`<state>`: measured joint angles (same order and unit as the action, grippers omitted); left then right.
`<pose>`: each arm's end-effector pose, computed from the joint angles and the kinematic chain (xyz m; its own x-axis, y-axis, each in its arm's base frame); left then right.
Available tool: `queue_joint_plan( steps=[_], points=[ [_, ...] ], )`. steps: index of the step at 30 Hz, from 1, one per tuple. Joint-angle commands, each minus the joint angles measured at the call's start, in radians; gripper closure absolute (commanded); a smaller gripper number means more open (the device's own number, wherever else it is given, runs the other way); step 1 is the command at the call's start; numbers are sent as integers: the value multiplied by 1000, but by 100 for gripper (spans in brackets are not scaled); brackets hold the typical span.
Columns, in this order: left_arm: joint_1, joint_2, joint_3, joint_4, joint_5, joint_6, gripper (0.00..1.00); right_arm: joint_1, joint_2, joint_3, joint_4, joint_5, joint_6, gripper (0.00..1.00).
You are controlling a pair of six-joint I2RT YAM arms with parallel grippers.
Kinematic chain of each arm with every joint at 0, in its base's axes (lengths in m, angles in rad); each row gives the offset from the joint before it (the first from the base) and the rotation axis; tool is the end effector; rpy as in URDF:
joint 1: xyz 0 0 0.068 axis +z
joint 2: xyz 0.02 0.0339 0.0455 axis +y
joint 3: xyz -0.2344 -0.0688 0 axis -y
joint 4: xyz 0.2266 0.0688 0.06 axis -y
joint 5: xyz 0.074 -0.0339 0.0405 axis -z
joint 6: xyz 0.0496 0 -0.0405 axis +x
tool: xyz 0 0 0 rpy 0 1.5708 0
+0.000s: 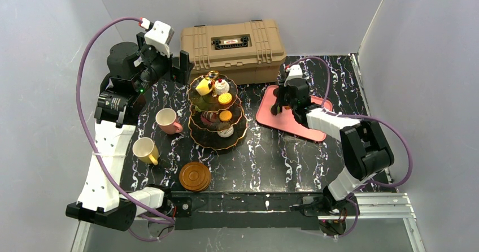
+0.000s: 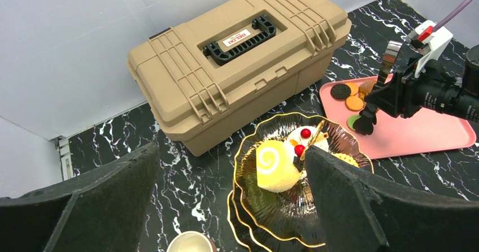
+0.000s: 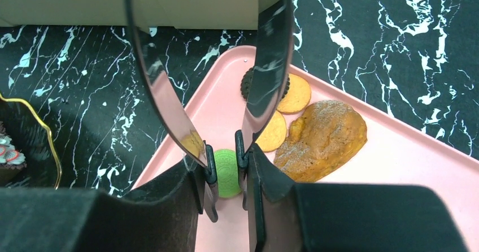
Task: Serve the afternoon tea
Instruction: Pick up the desert from the tray, then place the desert on the desert table.
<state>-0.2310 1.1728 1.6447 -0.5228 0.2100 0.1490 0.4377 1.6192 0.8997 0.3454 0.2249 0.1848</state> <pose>0.2177 -0.0618 0.4798 0.0143 0.1458 -0.9892 0.4292 0.8926 0.1378 0.3264 0.1405 0.1987 -0.3667 0.0261 -0.9300 -0.1605 0.9828 0.0909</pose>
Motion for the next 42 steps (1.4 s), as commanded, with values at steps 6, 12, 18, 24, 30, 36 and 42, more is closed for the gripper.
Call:
queue_joint_plan(
  steps=[6,12,18,24,30,36,42],
  points=[
    [6,-3,12,21,9,1,1,37,-158,58,-41,-60,-6,73],
    [5,-6,9,23,12,-2,1,119,-216,53,-47,-91,64,74],
    [6,-9,9,21,17,-4,1,213,-214,45,3,-104,144,74],
    [5,-15,2,21,16,-1,1,262,-178,42,64,-109,204,72],
    [5,-19,3,23,14,-1,1,271,-134,50,73,-128,237,57],
    [5,-21,1,24,11,1,1,272,-127,44,60,-136,238,48],
    [5,-19,3,24,14,-3,1,272,-135,50,58,-137,236,44]
  ],
)
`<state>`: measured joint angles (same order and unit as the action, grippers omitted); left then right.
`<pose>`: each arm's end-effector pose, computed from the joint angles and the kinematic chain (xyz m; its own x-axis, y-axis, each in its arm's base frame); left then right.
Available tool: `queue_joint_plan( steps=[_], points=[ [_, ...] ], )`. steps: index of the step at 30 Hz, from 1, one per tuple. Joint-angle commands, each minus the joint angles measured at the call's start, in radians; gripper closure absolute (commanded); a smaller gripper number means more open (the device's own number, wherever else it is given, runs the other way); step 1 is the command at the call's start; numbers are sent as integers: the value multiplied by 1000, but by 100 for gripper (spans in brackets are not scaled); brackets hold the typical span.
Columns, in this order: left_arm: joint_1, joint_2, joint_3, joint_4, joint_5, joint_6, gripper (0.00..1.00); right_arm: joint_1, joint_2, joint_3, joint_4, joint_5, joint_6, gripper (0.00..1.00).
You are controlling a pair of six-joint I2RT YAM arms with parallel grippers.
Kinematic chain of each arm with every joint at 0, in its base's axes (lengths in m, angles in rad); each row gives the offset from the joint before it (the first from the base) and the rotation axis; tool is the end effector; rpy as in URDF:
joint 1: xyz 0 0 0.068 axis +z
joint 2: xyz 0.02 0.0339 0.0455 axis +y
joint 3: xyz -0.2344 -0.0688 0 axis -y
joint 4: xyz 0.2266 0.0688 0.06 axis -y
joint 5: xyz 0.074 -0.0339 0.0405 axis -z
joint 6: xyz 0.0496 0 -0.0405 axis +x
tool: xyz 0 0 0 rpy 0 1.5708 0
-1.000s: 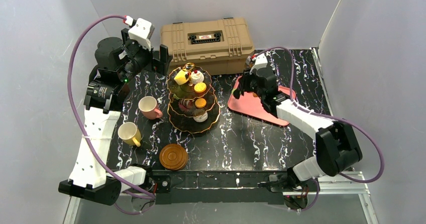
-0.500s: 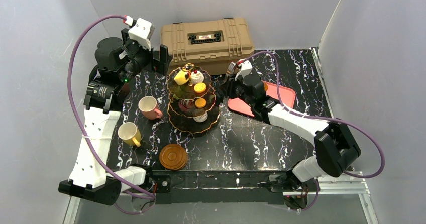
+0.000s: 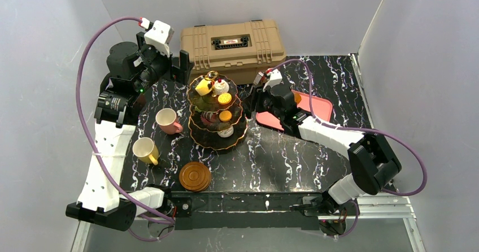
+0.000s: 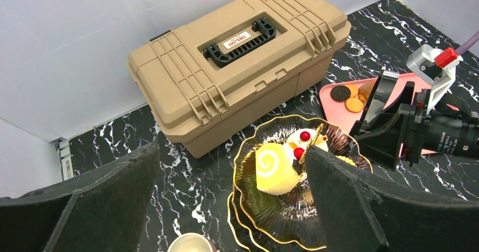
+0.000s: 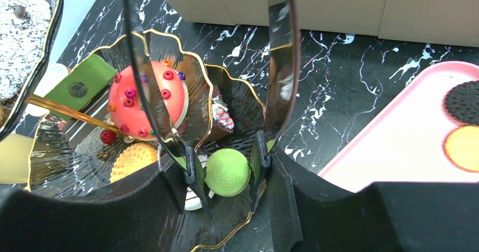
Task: Serve the afternoon tea
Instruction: Place the desert on the desert table.
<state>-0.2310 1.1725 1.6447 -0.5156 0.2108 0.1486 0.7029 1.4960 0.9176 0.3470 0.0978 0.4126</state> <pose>0.2176 -0.0618 0.4807 0.0215 0.1437 -0.9894 0.4289 0.8926 0.1389 0.2664 0.2194 0.2453 -0.3892 0.1933 -0.9006 -0.4528 0.8113 0.3698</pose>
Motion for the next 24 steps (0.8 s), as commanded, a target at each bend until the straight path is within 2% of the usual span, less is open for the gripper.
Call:
queue_joint_plan(
  steps=[1,13,16,19,24],
  points=[
    [5,-18,5,16,13,-3,1,7,-10,33,55,-15,8,43],
    [6,-20,6,15,15,-4,1,7,-39,-15,67,-23,24,40],
    [5,-22,6,16,15,-4,1,4,-60,-13,36,11,15,45],
    [6,-23,5,15,14,1,1,-21,-98,-30,9,53,5,55],
    [5,-28,-8,17,28,4,1,-146,-191,-111,-45,73,83,61]
  ],
)
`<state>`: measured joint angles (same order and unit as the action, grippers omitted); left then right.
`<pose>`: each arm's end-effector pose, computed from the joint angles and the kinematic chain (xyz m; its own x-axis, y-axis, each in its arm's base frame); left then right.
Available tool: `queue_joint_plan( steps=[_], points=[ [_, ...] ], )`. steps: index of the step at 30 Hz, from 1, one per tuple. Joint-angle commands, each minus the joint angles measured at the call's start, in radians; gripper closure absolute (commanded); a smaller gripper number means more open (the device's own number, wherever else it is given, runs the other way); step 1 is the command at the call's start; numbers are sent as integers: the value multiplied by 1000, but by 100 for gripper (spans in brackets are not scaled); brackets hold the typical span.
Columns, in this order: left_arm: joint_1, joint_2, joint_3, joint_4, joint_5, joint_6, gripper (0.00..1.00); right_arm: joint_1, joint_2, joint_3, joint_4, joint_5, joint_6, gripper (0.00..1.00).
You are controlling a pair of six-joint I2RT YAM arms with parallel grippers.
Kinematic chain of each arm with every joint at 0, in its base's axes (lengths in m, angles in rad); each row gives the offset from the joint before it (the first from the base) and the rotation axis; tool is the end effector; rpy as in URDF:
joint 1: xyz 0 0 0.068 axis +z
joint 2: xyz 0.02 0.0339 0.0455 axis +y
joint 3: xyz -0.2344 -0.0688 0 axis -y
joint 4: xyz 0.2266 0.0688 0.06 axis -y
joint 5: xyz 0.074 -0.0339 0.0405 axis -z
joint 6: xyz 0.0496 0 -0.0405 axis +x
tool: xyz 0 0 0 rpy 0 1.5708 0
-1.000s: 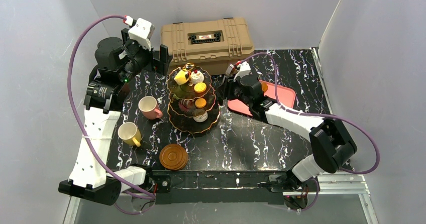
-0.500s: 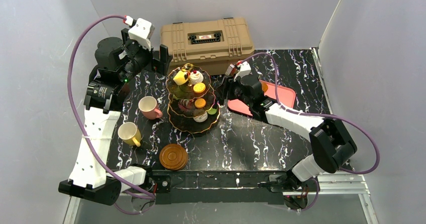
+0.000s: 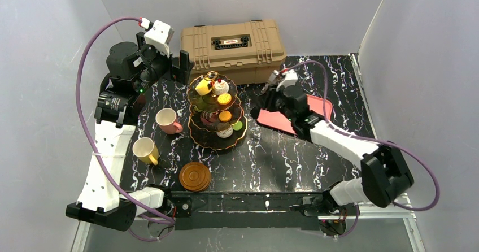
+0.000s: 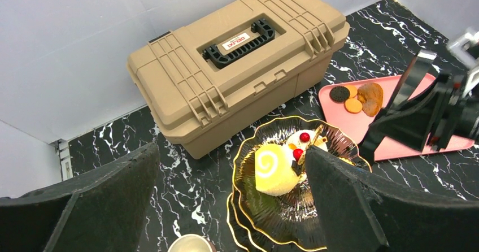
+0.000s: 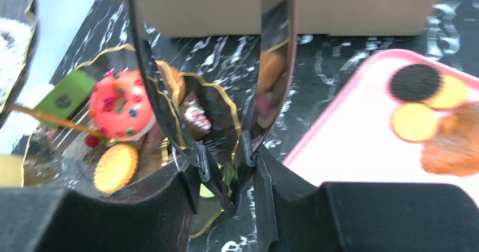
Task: Serve the afternoon tea
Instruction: Place the desert on the desert table, then place the clamp on the tray.
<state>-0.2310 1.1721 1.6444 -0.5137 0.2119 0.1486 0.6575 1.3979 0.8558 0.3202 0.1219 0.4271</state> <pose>0.2175 -0.0619 0.4810 0.0236 0.1431 -0.9894 0.4296 0.8922 0.1393 0.2609 0.1938 0.2518 -0.3709 0.2330 -0.8989 -0.3945 0.8368 0.3797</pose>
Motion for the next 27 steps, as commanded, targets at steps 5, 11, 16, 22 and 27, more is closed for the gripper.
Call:
queue_joint_plan(
  steps=[5,11,16,22,27],
  points=[
    [6,-28,-10,19,43,0,1,-292,-150,-115,-136,19,216,64],
    [5,-33,-10,21,46,-6,1,-442,-112,-133,-288,14,401,65],
    [6,-38,-10,21,41,-4,1,-524,-37,-159,-290,-25,591,63],
    [6,-49,-22,25,44,1,1,-549,76,-127,-316,-9,773,51],
    [5,-62,-42,4,75,6,1,-571,131,-132,-318,3,882,33]
  ],
)
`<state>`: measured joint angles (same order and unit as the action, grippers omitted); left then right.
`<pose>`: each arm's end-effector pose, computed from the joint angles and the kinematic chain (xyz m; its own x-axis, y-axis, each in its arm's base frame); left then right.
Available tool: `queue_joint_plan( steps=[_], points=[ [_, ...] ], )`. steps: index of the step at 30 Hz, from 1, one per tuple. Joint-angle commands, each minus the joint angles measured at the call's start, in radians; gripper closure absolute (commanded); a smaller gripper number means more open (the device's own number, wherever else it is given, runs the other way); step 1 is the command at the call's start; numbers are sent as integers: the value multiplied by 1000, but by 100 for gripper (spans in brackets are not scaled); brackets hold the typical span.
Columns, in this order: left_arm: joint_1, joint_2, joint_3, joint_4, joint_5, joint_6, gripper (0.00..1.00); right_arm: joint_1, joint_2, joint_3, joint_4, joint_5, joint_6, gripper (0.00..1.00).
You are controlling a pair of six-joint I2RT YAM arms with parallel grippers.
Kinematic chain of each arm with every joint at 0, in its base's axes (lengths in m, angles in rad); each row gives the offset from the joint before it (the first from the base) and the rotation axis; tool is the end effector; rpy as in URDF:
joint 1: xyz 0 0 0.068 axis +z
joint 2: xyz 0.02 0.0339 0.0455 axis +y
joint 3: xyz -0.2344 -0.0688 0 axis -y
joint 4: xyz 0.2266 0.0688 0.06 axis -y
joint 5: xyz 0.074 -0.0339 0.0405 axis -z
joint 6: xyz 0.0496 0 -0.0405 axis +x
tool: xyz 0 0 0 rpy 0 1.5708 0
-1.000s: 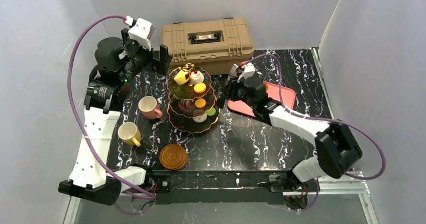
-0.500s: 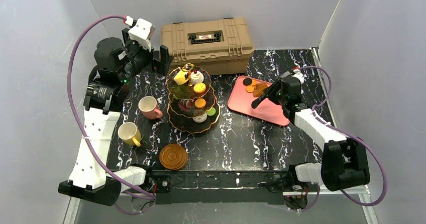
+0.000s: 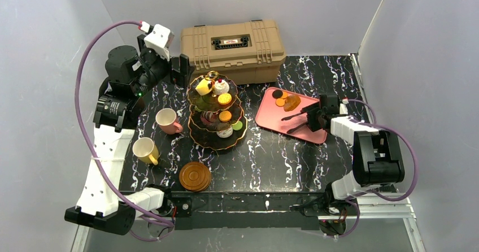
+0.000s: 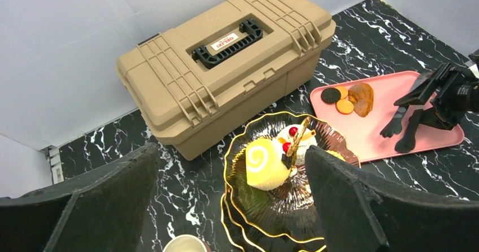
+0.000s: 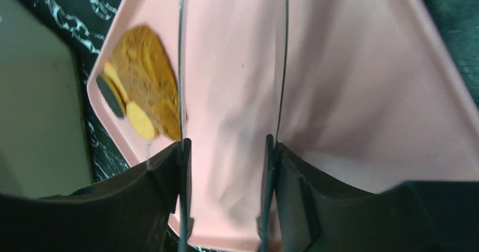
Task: Serve the afternoon tea
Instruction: Place the clamp on the tray, then adjust the desert table at the center of the board.
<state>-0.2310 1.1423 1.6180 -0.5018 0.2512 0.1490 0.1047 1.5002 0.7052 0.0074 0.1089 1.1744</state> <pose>0.2099 -0.0620 0.4806 0.0437 0.1374 -0.9895 0.4623 0.8753 0.1420 0.2909 0.0252 0.1402 -0.2976 0.8908 -0.3435 0.6395 0.4531 0.6211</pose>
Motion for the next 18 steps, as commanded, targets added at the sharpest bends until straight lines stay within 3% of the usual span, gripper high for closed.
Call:
queue_joint_plan(
  steps=[1,5,13,18],
  points=[
    [6,-33,-19,-10,40,6,1,-22,38,19,-6,21,145,29],
    [6,-37,-26,-6,34,6,1,-26,55,39,-49,39,155,14],
    [5,-42,-35,3,20,14,1,-25,11,123,-145,64,76,7],
    [6,-44,-39,3,21,14,1,-19,-119,171,-206,117,-41,4]
  ],
)
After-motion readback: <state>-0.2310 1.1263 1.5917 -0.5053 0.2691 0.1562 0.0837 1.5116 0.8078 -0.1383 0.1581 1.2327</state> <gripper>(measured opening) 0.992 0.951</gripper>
